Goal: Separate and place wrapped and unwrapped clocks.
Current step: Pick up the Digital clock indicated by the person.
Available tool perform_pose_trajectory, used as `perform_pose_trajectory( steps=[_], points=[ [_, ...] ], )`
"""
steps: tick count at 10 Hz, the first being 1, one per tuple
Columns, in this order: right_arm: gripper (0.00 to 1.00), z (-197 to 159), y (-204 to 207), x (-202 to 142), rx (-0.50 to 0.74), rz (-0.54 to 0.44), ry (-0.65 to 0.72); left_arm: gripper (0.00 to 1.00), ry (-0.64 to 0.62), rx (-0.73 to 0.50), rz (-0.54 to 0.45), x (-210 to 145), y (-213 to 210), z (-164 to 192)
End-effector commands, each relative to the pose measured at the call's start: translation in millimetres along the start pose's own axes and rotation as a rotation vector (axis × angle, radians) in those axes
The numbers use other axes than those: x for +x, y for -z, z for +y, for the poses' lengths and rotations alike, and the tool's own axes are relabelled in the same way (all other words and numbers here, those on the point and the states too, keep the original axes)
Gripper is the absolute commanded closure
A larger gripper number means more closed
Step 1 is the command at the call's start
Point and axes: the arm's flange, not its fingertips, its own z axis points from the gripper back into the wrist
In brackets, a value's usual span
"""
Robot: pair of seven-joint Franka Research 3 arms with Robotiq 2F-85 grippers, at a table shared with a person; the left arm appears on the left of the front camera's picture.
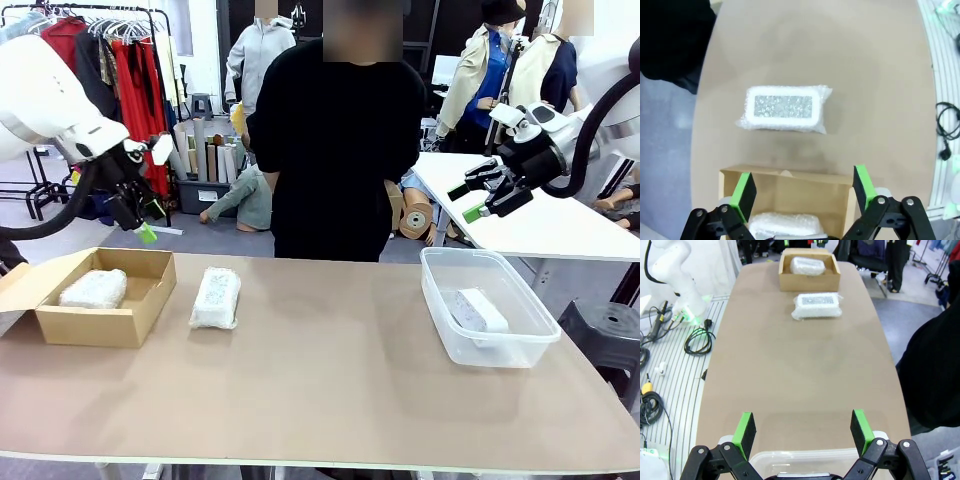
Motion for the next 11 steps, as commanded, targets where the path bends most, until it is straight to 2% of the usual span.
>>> perform_pose_trajectory(
  steps=[1, 3, 4, 5, 9, 11],
  points=[
    [0.00, 0.6, -1.4, 2.7, -0.003, 0.001, -0.005, 0.00, 0.020, 0.023, 0.048, 4.8, 3.6, -2.3],
    [0.00, 0.6, -1.4, 2.7, -0.003, 0.001, -0.005, 0.00, 0.020, 0.023, 0.048, 4.8, 3.6, -2.3],
    [0.00, 0.6, -1.4, 2.7, -0.003, 0.001, -0.005, 0.00, 0.008, 0.001, 0.010, 1.7, 1.4, 1.3],
    [0.00, 0.6, -1.4, 2.7, -0.003, 0.001, -0.005, 0.00, 0.103, -0.007, 0.016, -9.0, -1.1, 5.0],
    [0.00, 0.6, -1.4, 2.7, -0.003, 0.001, -0.005, 0.00, 0.146, -0.166, -0.203, -32.5, -20.0, 37.0],
    [0.00, 0.6, -1.4, 2.7, -0.003, 0.001, -0.005, 0.00, 0.200, -0.175, -0.298, -47.4, -27.2, 48.2]
  ],
)
